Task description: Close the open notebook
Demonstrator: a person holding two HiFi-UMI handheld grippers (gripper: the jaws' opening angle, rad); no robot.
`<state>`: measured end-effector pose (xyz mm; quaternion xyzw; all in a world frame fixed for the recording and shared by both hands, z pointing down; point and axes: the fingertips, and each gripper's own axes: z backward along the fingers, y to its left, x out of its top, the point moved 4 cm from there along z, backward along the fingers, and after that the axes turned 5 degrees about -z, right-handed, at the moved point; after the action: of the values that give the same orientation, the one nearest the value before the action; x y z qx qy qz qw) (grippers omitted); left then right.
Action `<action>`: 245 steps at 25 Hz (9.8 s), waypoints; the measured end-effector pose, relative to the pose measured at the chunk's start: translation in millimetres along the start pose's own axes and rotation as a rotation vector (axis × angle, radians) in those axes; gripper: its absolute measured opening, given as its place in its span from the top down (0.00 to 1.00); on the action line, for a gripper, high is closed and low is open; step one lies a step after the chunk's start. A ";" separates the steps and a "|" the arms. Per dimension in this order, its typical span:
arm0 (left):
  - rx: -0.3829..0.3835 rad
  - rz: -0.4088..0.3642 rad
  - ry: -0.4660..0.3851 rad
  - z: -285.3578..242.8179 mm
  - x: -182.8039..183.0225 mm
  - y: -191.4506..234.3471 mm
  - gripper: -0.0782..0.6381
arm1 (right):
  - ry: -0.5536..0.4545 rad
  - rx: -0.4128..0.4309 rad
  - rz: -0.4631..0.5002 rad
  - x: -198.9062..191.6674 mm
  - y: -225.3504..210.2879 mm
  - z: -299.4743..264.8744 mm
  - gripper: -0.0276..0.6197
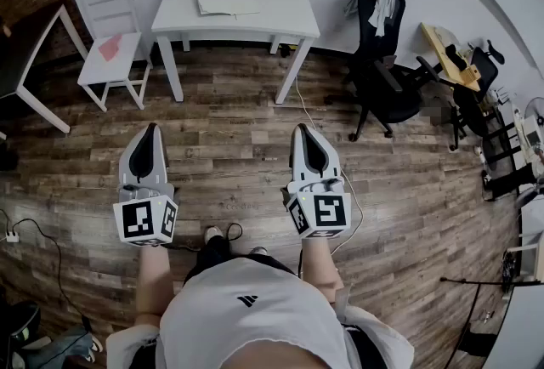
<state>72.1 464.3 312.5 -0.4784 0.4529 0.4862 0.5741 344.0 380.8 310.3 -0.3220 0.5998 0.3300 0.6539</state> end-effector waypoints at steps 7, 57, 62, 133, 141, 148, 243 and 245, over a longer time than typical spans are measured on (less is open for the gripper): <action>0.003 0.013 -0.008 5.7 -0.6 4.6 0.88 | 0.003 -0.006 0.007 -0.7 6.5 2.4 0.97; 0.032 -0.012 -0.074 -250.0 -31.8 107.0 0.88 | -0.058 0.135 -0.015 -13.1 -33.1 -303.1 0.97; 0.047 -0.017 -0.074 -295.3 -37.9 105.8 0.88 | -0.064 0.162 -0.030 -15.2 -54.7 -346.0 0.97; -0.229 0.052 -0.002 -693.6 -148.9 292.6 0.88 | 0.181 0.011 -0.033 -134.2 -46.3 -737.8 0.97; -0.215 0.061 0.068 -687.0 -170.8 295.8 0.88 | 0.368 0.076 -0.008 -196.9 -30.0 -734.2 0.96; -0.198 0.076 0.110 -681.5 -185.8 298.6 0.88 | 0.510 0.164 0.047 -245.4 -10.8 -729.1 0.86; -0.011 0.002 0.159 -707.6 -167.3 199.3 0.88 | 0.810 -0.076 0.005 -340.9 -230.7 -724.4 0.86; -0.009 0.001 0.161 -707.4 -167.4 198.5 0.88 | 0.810 -0.073 -0.017 -342.1 -231.4 -725.0 0.86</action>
<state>-183.2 -243.0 362.5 -0.5181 0.4957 0.4485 0.5336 97.2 -360.1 604.3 -0.4540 0.7941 0.1923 0.3554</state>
